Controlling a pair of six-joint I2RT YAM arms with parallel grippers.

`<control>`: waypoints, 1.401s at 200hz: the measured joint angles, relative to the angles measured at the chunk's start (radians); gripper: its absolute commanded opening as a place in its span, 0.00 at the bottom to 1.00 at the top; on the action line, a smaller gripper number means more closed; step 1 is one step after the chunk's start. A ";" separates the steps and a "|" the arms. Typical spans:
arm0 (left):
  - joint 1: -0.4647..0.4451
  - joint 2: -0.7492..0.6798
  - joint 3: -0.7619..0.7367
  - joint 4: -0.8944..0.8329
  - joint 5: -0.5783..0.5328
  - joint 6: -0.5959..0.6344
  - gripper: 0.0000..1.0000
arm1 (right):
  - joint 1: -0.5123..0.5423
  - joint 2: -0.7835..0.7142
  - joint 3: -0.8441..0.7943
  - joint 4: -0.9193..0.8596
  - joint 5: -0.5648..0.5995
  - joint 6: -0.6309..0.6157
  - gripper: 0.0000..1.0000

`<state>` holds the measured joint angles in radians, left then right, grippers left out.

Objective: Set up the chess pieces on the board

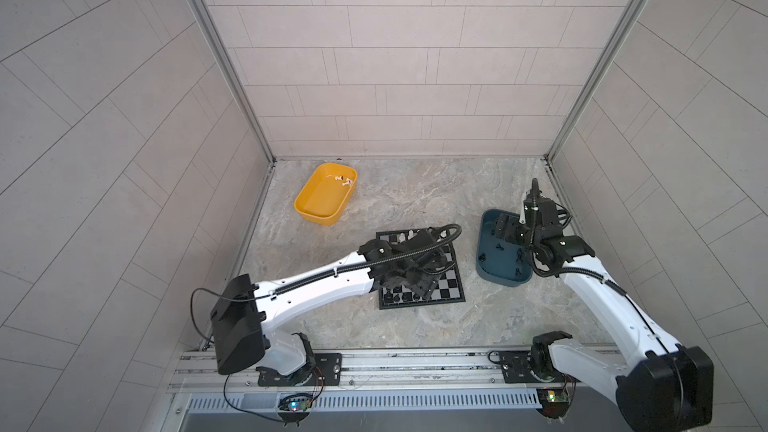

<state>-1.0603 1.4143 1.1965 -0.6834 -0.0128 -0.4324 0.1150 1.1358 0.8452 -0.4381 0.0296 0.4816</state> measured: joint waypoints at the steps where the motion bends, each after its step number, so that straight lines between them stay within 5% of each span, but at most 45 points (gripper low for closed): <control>1: 0.002 -0.006 0.001 0.003 0.001 0.006 0.90 | -0.002 0.005 0.002 0.000 0.001 0.000 0.81; 73: 0.296 -0.107 -0.014 0.146 0.188 0.032 0.93 | -0.053 0.395 0.156 -0.071 0.008 -0.011 0.66; 134: 0.294 -0.107 -0.039 0.150 0.250 0.048 0.93 | -0.055 0.407 0.128 -0.127 -0.076 0.028 0.58; 191: 0.294 -0.108 -0.044 0.156 0.252 0.047 0.92 | -0.097 0.425 0.087 -0.112 -0.181 0.276 0.53; 226: 0.294 -0.111 -0.054 0.156 0.252 0.044 0.92 | -0.103 0.459 0.080 -0.058 -0.252 0.431 0.34; 280: 0.294 -0.122 -0.055 0.156 0.251 0.044 0.92 | -0.103 0.520 0.089 0.000 -0.292 0.532 0.38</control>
<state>-0.7662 1.2919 1.1419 -0.5270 0.2382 -0.3882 0.0120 1.6558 0.9344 -0.4377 -0.2626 1.0134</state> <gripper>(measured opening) 0.916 0.369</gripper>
